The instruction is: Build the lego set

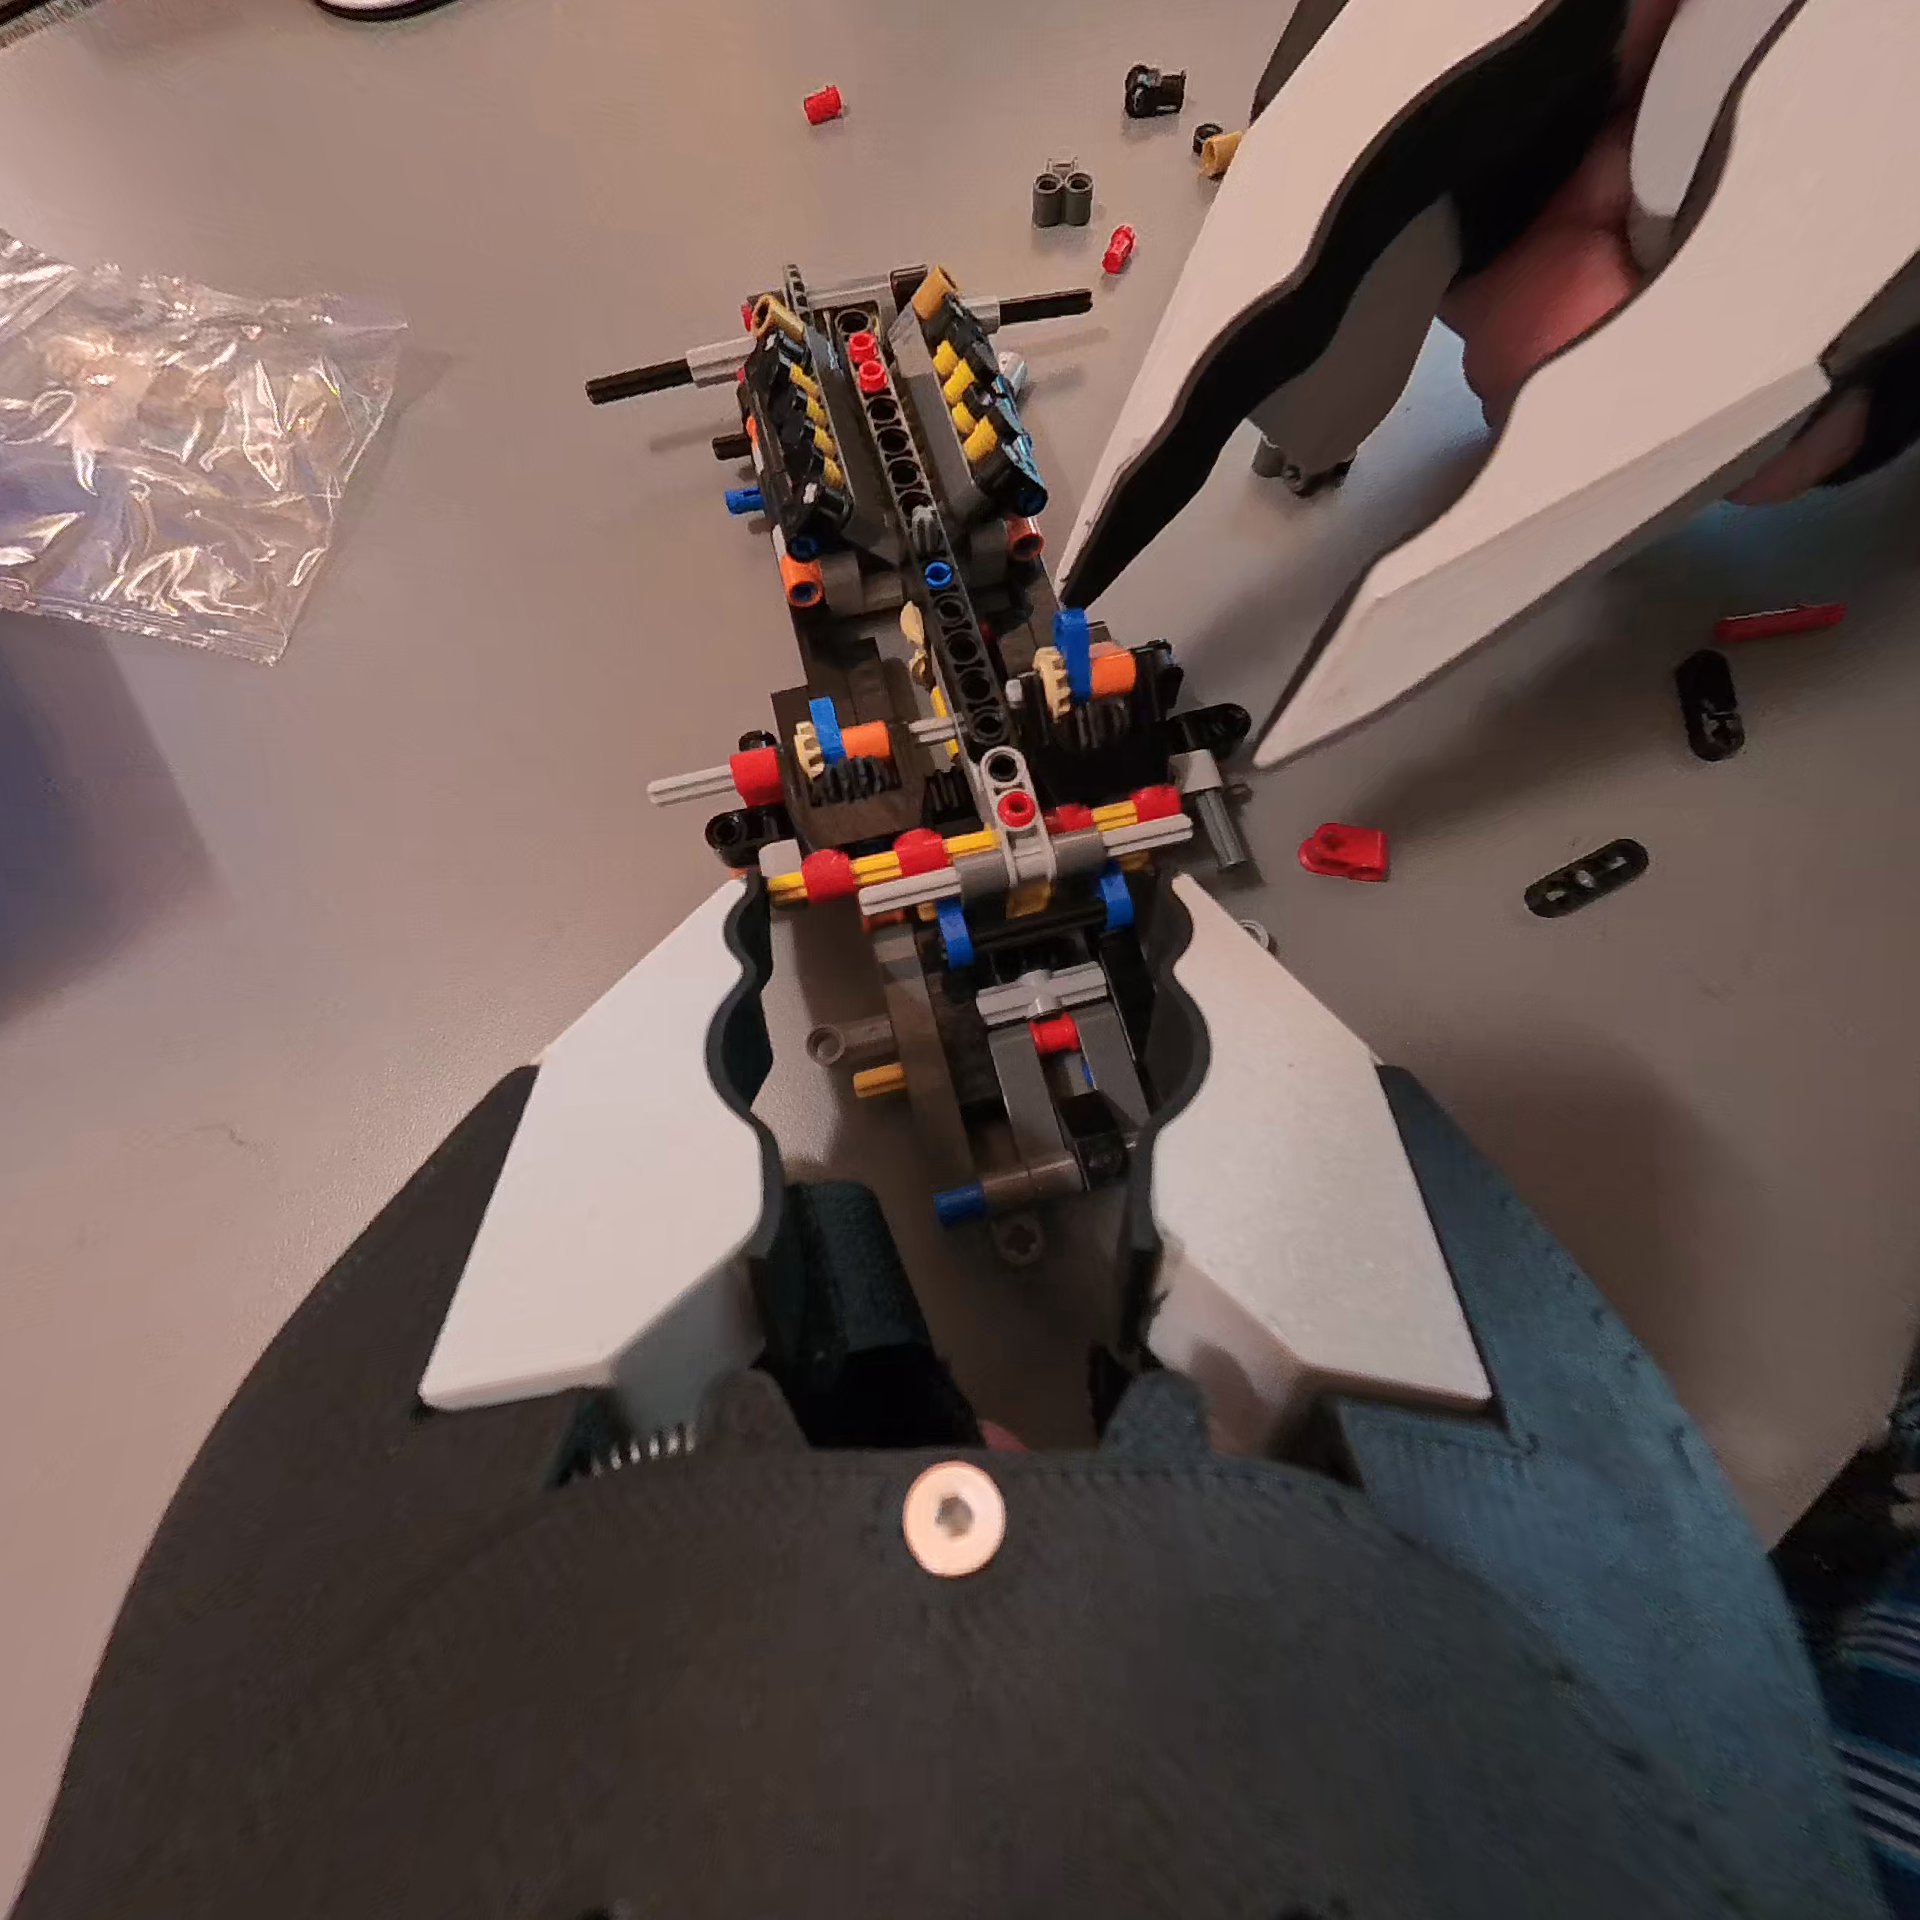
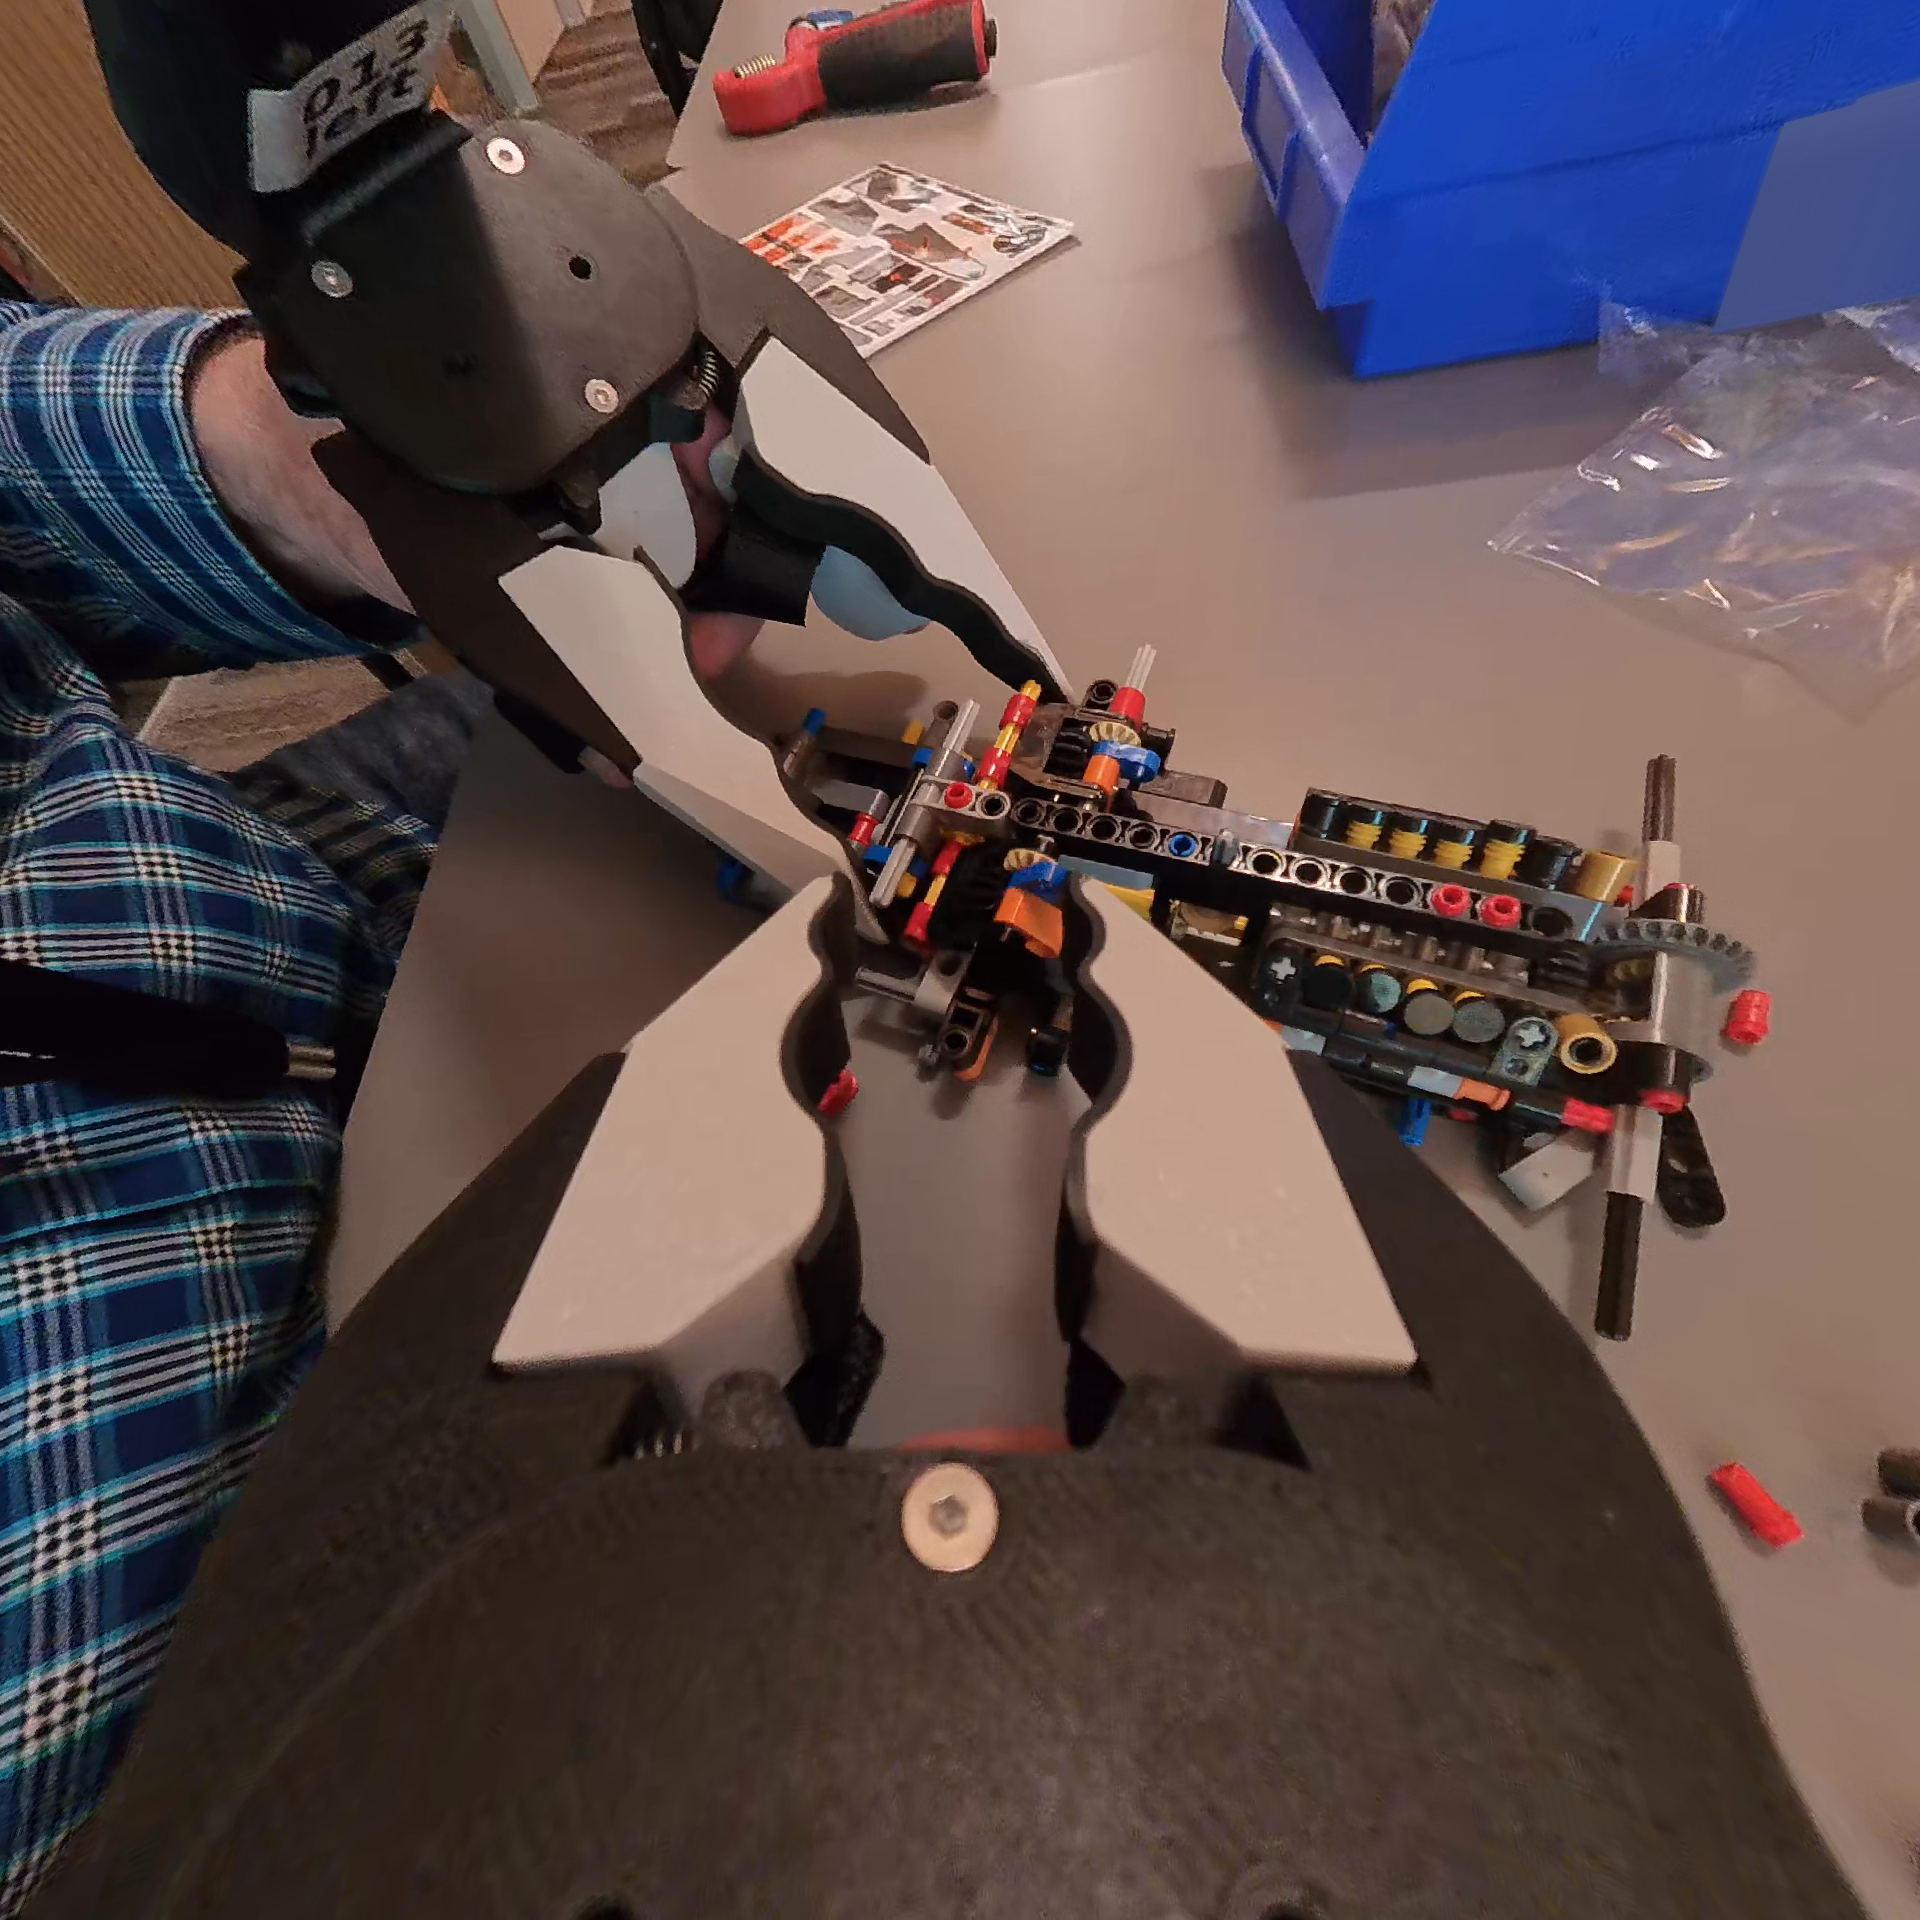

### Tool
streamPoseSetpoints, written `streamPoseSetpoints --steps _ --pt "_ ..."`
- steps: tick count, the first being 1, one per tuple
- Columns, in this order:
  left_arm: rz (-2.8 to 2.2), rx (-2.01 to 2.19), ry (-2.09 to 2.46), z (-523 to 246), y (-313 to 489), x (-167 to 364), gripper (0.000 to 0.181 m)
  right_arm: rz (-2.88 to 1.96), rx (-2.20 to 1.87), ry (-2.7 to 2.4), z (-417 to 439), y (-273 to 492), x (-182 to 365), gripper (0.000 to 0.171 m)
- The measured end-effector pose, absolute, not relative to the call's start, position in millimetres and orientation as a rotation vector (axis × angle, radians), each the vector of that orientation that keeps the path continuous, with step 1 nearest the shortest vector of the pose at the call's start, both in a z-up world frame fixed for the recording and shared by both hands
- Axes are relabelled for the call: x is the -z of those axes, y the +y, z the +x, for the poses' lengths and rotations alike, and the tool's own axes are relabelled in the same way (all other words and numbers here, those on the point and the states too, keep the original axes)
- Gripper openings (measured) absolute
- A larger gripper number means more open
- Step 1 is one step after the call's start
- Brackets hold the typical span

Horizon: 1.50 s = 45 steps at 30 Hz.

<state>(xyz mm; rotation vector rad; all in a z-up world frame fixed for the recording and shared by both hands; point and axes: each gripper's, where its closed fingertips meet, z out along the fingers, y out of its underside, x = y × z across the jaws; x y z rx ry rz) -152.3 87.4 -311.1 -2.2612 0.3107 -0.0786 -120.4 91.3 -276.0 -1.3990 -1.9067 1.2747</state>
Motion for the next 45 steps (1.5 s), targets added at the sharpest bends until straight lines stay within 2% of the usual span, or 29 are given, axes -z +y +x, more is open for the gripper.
streamPoseSetpoints --steps 30,45 --pt "-2.255 0.059 0.317 -152 87 310 0.071 -1.333 -1.33 -1.921 -116 79 268 0.036" --pt "-2.251 0.048 0.321 -152 87 310 0.071 -1.385 -1.269 -1.942 -115 86 280 0.042"
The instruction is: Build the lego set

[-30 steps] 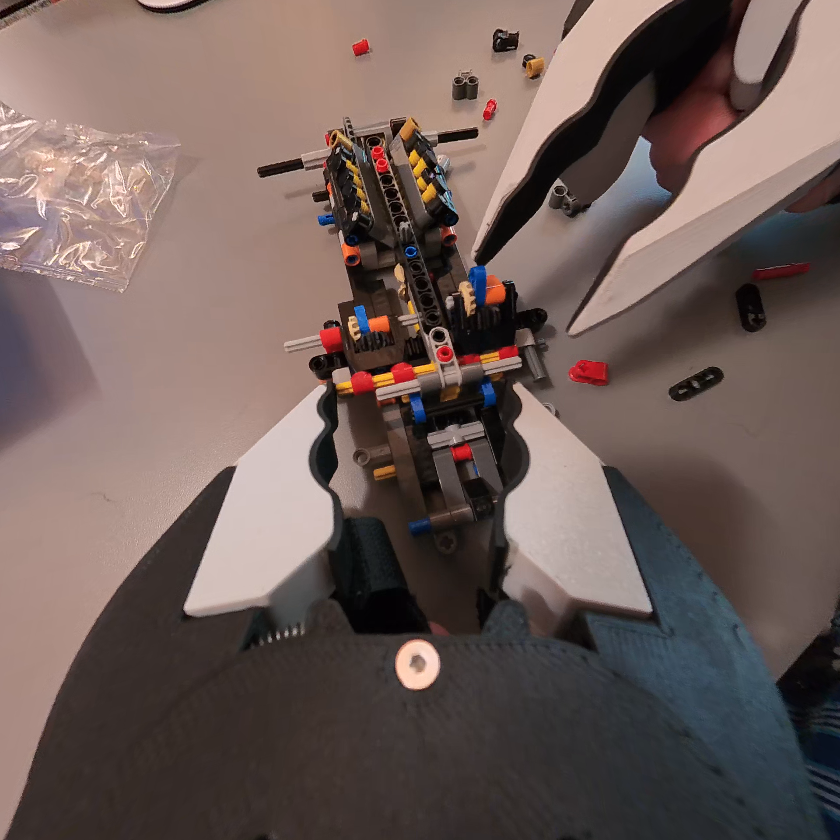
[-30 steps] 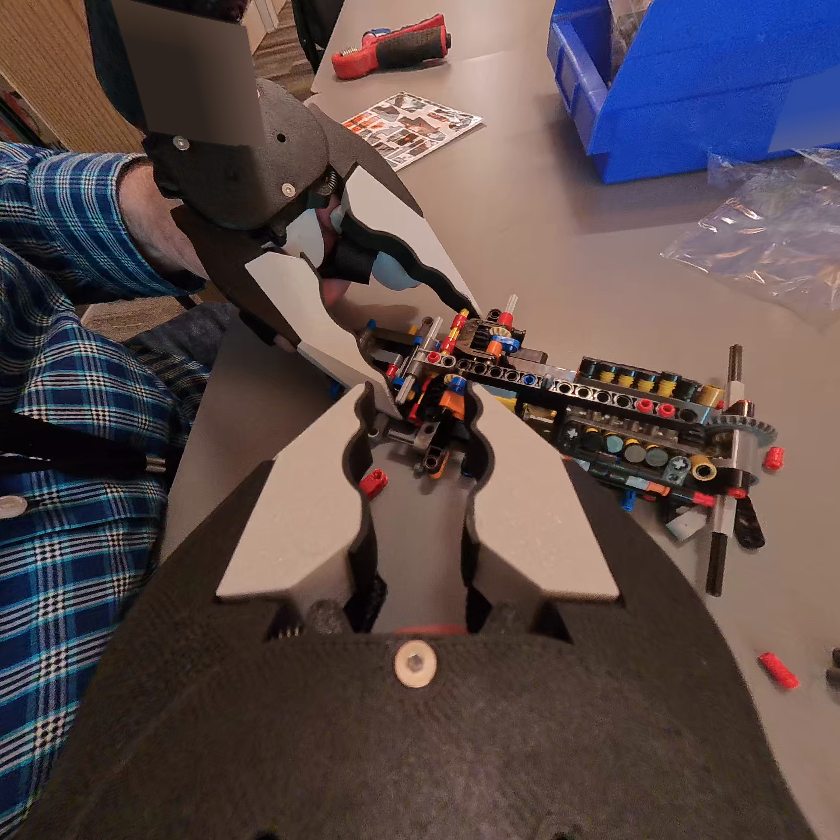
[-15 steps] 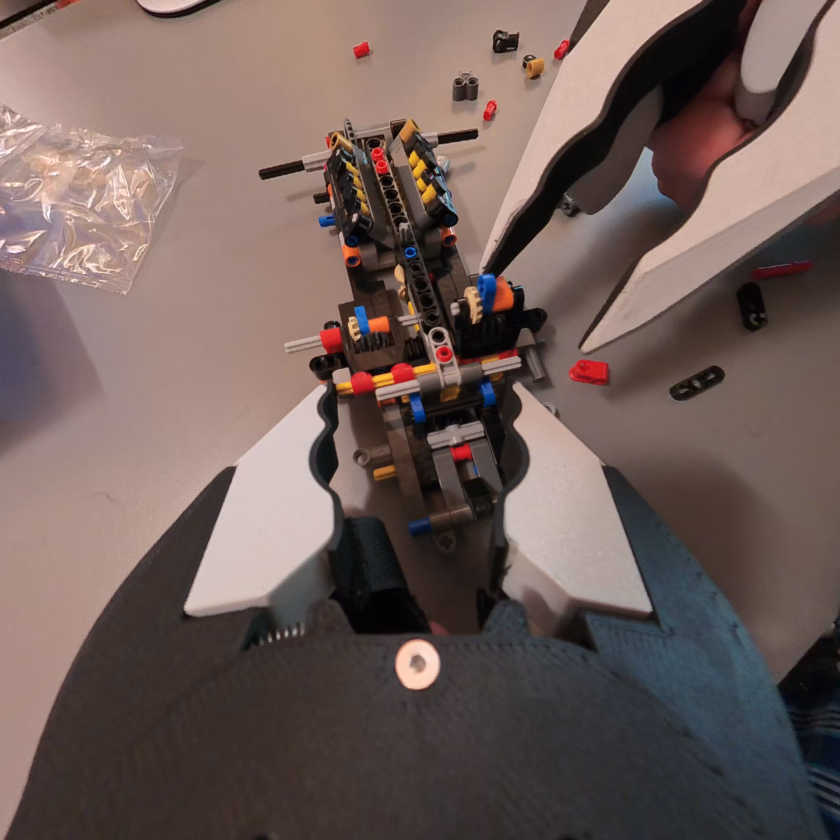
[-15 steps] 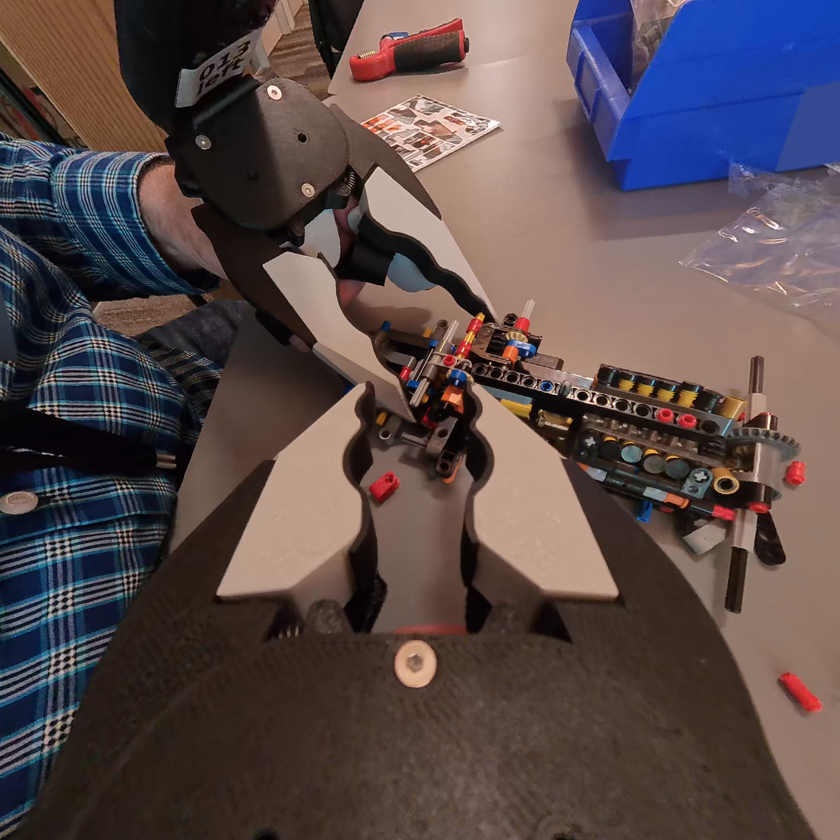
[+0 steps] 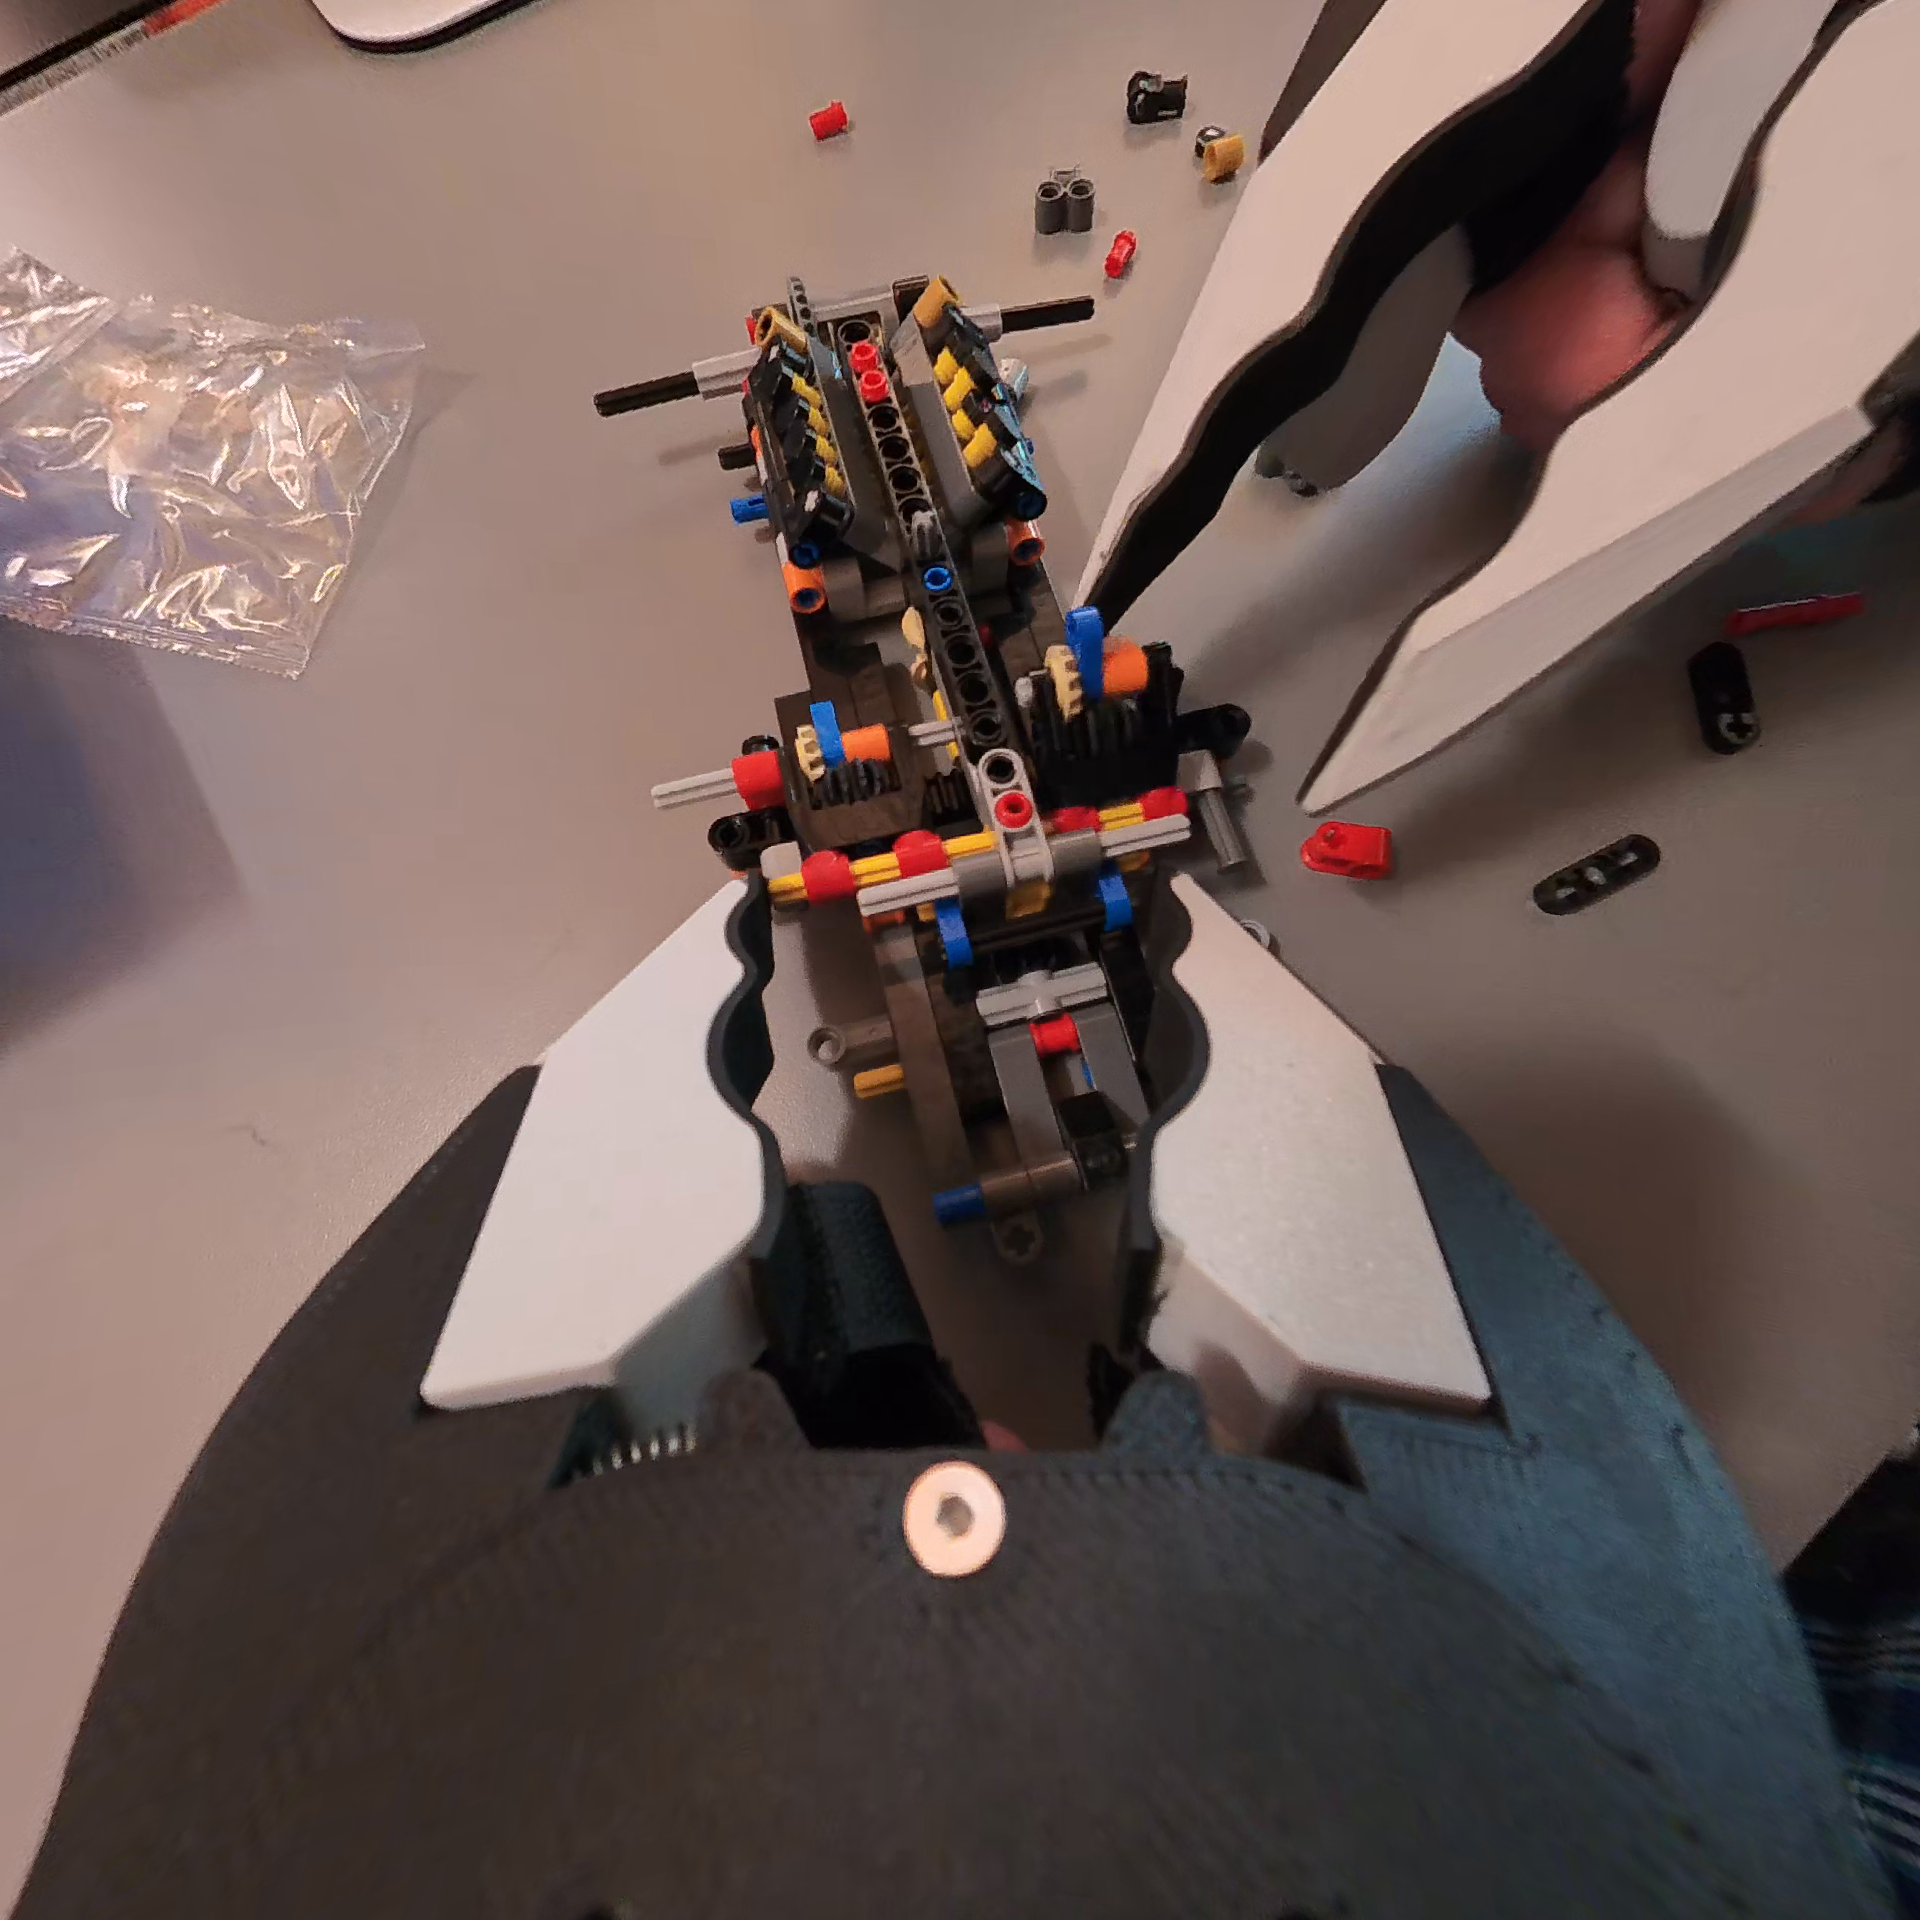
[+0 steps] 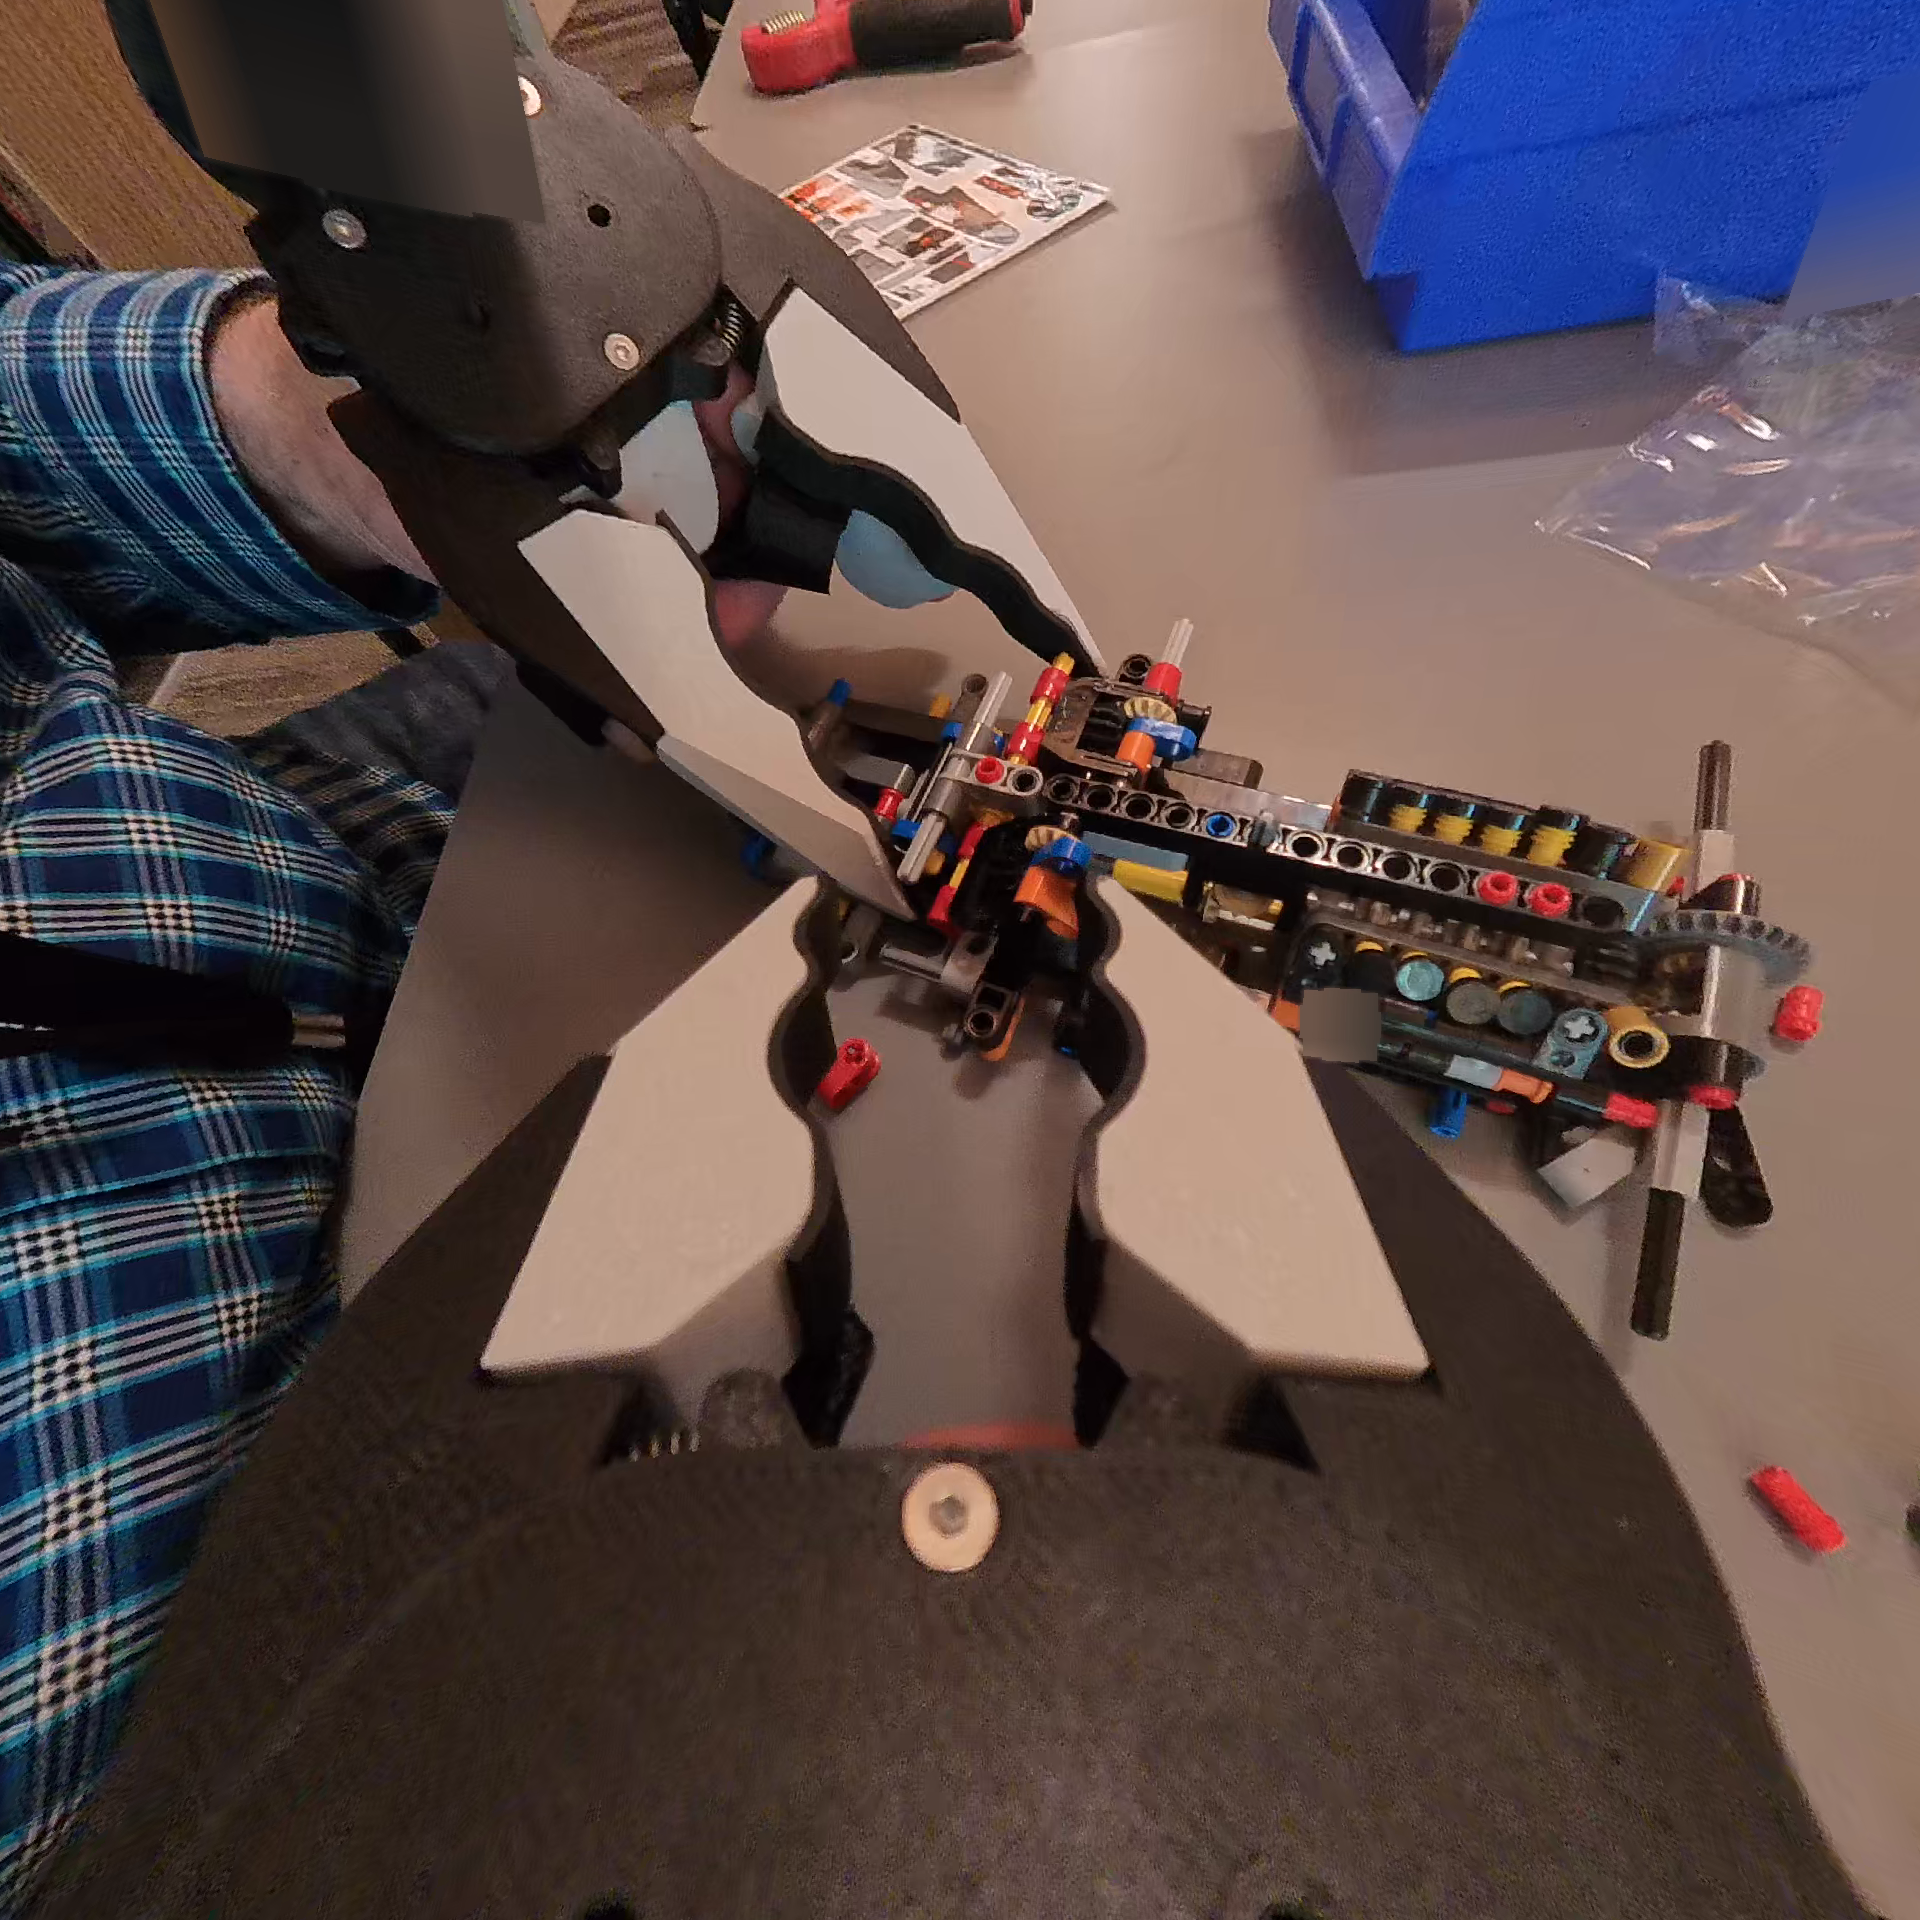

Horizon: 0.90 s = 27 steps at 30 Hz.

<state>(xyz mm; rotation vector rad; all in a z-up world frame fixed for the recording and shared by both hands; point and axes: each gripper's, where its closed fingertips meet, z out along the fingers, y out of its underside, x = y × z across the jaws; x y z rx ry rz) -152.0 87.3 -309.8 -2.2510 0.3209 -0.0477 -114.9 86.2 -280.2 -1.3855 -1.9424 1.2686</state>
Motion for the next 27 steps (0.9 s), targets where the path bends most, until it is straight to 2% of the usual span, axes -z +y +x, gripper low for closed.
streamPoseSetpoints --steps 20,27 --pt "-2.253 0.054 0.318 -152 87 310 0.071 -1.421 -1.215 -1.967 -115 91 288 0.047" --pt "-2.257 0.064 0.314 -152 87 310 0.072 -1.387 -1.184 -1.781 -107 140 245 0.045"
